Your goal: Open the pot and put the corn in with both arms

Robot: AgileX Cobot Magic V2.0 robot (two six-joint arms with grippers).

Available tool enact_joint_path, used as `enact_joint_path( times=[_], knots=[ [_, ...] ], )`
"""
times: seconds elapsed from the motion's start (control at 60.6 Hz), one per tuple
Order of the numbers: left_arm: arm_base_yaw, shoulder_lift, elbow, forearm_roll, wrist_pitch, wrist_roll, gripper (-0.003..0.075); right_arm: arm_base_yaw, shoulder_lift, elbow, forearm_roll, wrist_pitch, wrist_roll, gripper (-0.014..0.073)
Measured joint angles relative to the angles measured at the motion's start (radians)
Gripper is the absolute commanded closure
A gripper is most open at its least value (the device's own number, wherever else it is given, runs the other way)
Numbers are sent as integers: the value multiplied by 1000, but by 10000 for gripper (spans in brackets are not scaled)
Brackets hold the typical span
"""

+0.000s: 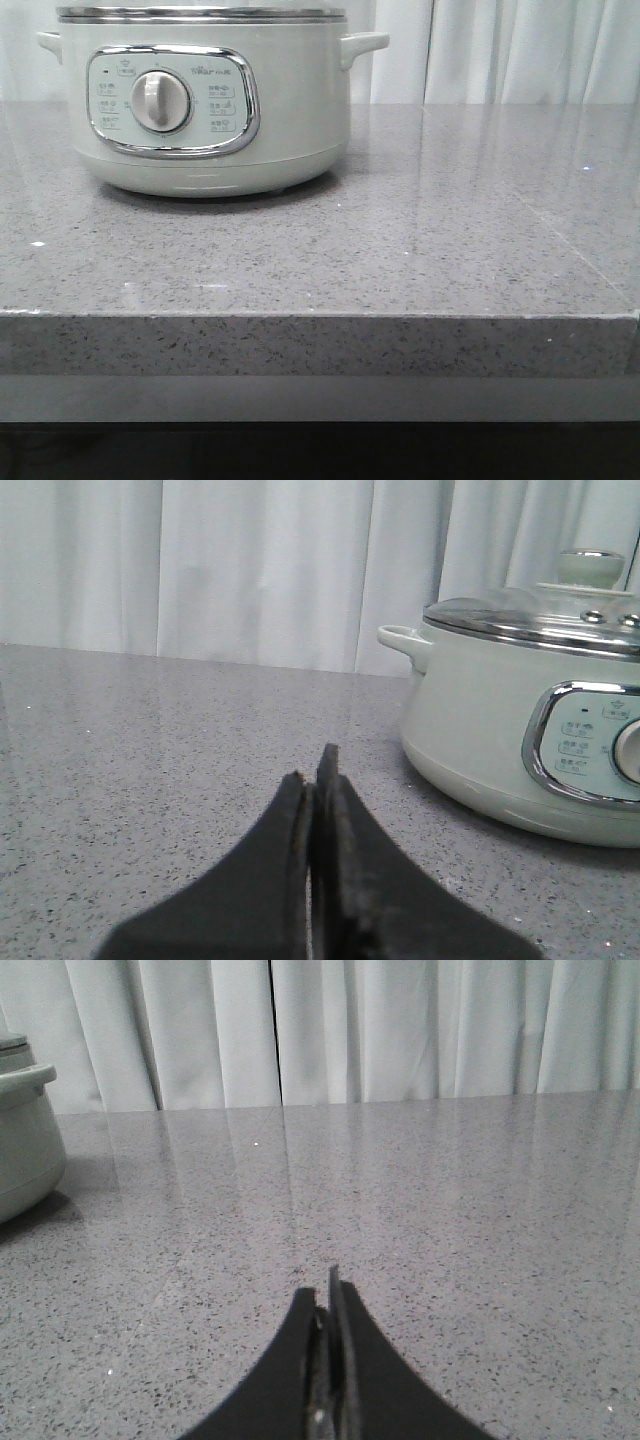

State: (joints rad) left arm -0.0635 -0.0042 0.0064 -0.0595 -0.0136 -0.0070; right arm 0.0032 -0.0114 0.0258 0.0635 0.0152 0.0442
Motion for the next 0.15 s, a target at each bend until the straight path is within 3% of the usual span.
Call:
enact_joint_path(
  times=[0.149],
  knots=[
    [0, 0, 0, 0, 0, 0, 741, 0, 0, 0, 0, 2, 0, 661]
  ],
)
